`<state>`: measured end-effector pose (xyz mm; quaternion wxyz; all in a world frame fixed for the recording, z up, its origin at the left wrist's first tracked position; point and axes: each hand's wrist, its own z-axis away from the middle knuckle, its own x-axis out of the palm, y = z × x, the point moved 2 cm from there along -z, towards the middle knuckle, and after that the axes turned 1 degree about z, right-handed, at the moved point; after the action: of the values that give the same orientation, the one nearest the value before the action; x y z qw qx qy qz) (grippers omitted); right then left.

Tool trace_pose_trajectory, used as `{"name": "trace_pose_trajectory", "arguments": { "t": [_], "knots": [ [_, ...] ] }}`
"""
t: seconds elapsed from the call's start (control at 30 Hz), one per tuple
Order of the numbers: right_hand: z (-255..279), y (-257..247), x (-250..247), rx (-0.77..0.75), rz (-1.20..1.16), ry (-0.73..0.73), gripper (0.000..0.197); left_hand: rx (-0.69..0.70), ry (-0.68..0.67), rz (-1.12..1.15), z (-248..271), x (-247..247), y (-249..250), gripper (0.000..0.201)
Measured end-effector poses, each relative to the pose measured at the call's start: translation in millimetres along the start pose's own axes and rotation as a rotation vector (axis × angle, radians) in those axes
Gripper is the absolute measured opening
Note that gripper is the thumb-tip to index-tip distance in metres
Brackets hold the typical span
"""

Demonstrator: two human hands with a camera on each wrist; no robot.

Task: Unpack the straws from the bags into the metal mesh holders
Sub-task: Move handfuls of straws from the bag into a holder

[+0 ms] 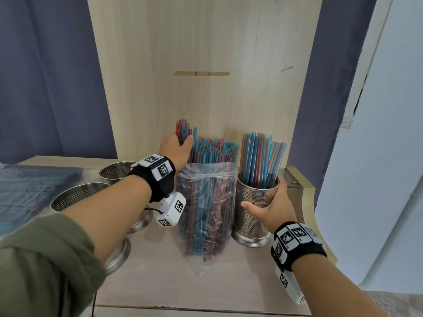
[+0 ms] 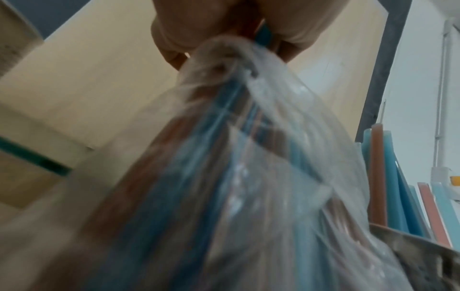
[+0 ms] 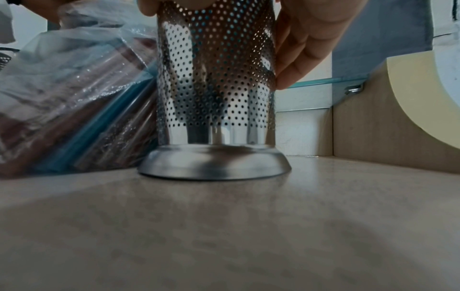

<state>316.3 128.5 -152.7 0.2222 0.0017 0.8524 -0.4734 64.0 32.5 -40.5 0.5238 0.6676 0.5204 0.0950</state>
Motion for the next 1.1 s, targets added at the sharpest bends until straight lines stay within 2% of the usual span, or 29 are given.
{"name": "trace_pose_trajectory", "arguments": {
  "t": [0.23,0.37,0.5,0.57,0.63,0.73,0.8,0.93,1.1],
  "knots": [
    [-0.3,-0.7,0.4,-0.002,0.008,0.002,0.11,0.084,0.041,0.056,-15.6,-6.4,19.8,0.031],
    [0.6,-1.4,-0.2,-0.015,0.024,0.012,0.111,0.112,0.065,0.092,-16.5,-6.9,22.8,0.02],
    [0.1,-0.6,0.2,-0.014,0.029,0.014,0.111,0.124,0.135,0.26,-14.0,-3.2,21.1,0.022],
    [0.0,-0.5,0.1,-0.013,0.028,0.018,0.111,0.104,0.149,0.282,-10.4,-0.2,17.9,0.03],
    [-0.4,0.2,0.1,-0.013,0.027,0.022,0.112,0.076,0.138,0.201,-6.7,2.2,13.0,0.047],
    [-0.4,0.0,0.1,-0.005,0.021,0.015,0.113,0.077,0.058,0.094,-4.8,7.7,4.8,0.067],
    [0.1,-1.2,-0.6,0.001,0.015,0.012,0.113,0.11,0.023,0.032,-6.5,10.6,4.4,0.063],
    [1.5,-4.2,-1.7,0.009,0.01,-0.007,0.111,0.191,0.015,-0.056,-17.5,6.2,15.7,0.037],
    [0.9,-2.7,-1.5,0.01,0.01,-0.007,0.111,0.198,0.02,0.159,-37.6,-9.6,47.2,0.022]
  ]
}}
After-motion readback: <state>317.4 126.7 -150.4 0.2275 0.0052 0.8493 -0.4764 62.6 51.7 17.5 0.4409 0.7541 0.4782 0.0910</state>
